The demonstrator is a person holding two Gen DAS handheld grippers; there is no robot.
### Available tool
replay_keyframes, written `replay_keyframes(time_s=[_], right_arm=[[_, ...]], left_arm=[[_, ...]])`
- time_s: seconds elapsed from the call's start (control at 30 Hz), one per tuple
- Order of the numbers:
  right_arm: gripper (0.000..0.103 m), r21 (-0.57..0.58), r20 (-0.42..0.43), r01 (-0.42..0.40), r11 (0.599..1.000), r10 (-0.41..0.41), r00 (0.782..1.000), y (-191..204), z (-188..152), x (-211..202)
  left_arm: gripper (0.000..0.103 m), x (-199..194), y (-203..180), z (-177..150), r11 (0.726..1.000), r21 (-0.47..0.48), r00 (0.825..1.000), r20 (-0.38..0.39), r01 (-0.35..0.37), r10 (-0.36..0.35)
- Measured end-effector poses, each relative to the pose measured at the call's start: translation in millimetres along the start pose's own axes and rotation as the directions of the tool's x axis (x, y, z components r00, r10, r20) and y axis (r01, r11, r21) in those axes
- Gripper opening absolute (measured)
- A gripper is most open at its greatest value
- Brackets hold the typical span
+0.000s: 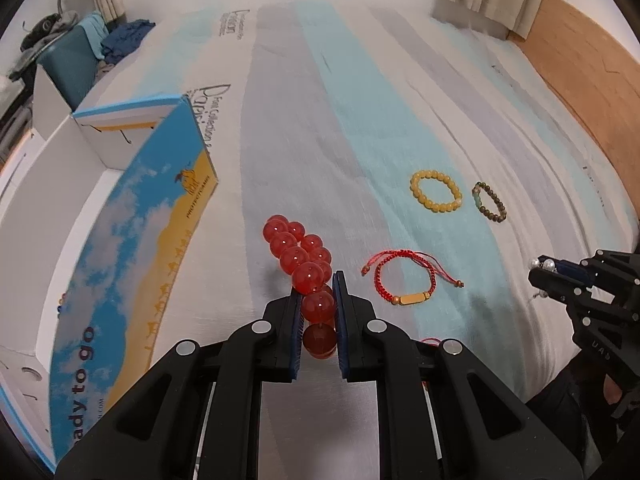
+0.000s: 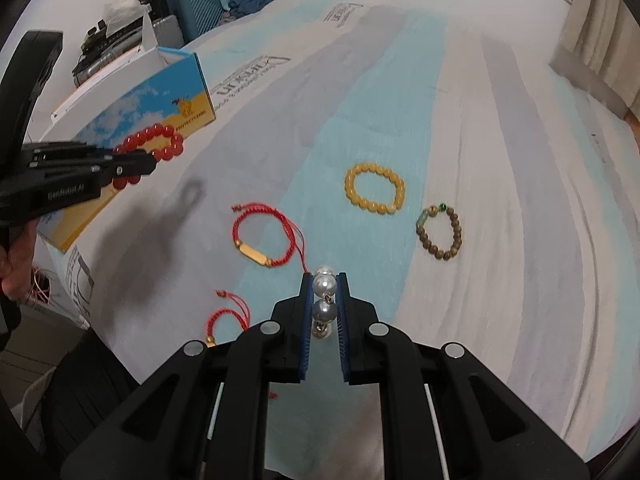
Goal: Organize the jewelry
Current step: 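Lift the red bead bracelet and pearl strand and carry them toward the box, then lower the red bead bracelet with the left tool while the right tool lowers the pearl strand into the box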
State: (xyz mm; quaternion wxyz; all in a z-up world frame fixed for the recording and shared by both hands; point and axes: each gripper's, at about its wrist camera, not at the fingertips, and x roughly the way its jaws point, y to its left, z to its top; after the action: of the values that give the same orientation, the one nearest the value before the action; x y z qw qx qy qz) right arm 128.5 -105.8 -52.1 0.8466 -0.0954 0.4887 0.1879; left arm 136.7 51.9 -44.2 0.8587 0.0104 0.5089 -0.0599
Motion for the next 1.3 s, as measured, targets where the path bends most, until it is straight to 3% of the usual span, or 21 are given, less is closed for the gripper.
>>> replay_keyframes(time_s=[0.83, 1.3], right_arm=[[0.01, -0.044, 0.127, 0.001, 0.999, 0.005, 0.992, 67.1, 55.7, -36.0], [0.01, -0.106, 0.164, -0.044, 0.993, 0.061, 0.985, 118.5, 82.2, -44.1]], left_arm=[[0.013, -70.2, 48.7, 5.8, 0.994, -0.08, 0.991, 0.108, -0.075, 0.084], [0.013, -101.7, 89.8, -9.0, 0.982, -0.138, 0.979, 0.137, -0.13, 0.149]])
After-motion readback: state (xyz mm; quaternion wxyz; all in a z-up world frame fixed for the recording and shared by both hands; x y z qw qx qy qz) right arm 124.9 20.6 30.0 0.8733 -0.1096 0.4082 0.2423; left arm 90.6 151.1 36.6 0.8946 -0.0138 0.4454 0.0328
